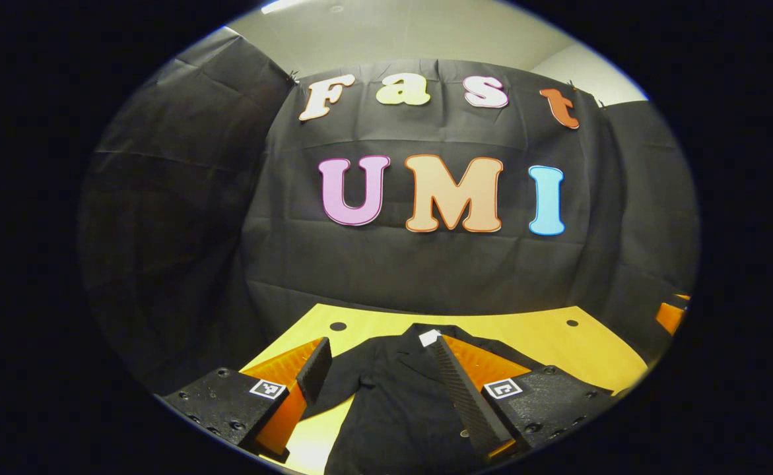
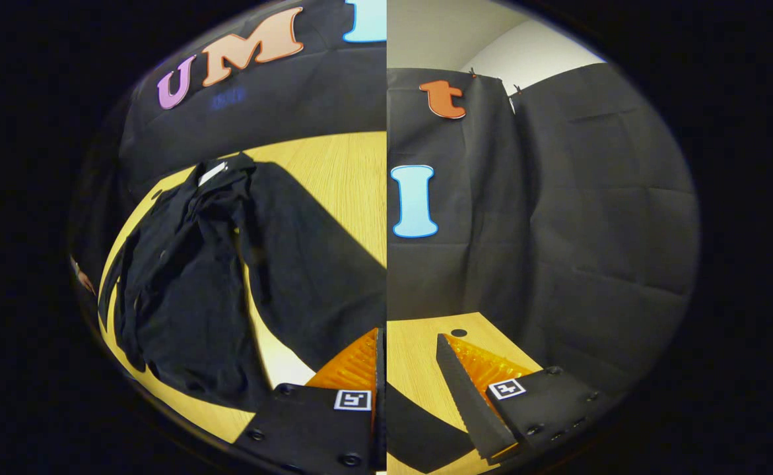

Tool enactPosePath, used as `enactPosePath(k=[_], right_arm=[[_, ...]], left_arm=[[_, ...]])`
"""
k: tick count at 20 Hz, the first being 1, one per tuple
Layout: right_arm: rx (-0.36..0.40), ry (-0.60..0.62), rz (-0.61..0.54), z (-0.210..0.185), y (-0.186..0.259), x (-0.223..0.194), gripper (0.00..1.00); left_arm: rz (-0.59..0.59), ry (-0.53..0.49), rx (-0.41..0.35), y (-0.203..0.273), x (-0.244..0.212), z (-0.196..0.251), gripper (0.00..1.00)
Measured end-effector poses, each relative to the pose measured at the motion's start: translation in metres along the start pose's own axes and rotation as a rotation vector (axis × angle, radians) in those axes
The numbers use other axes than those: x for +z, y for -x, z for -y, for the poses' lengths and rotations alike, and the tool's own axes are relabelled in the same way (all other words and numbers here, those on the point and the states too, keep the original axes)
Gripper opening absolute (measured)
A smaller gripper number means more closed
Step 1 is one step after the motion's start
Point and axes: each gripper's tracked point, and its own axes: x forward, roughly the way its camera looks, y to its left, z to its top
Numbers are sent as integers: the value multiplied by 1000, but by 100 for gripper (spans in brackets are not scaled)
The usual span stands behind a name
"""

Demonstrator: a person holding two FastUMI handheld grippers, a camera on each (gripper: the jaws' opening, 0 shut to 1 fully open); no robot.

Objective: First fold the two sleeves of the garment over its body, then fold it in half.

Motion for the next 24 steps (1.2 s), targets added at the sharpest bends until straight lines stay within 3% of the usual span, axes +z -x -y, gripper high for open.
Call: enactPosePath(k=[10,16,24], right_arm=[[9,2,-48,-6,1,-18,50],[39,19,-63,-9,-1,-19,50],[78,-54,-112,-7,-13,-33,50]], left_arm=[[-2,-4,31,8,-7,-19,92],[-14,43,75,13,-17,-28,92],[-18,-76,113,22,-18,-37,93]])
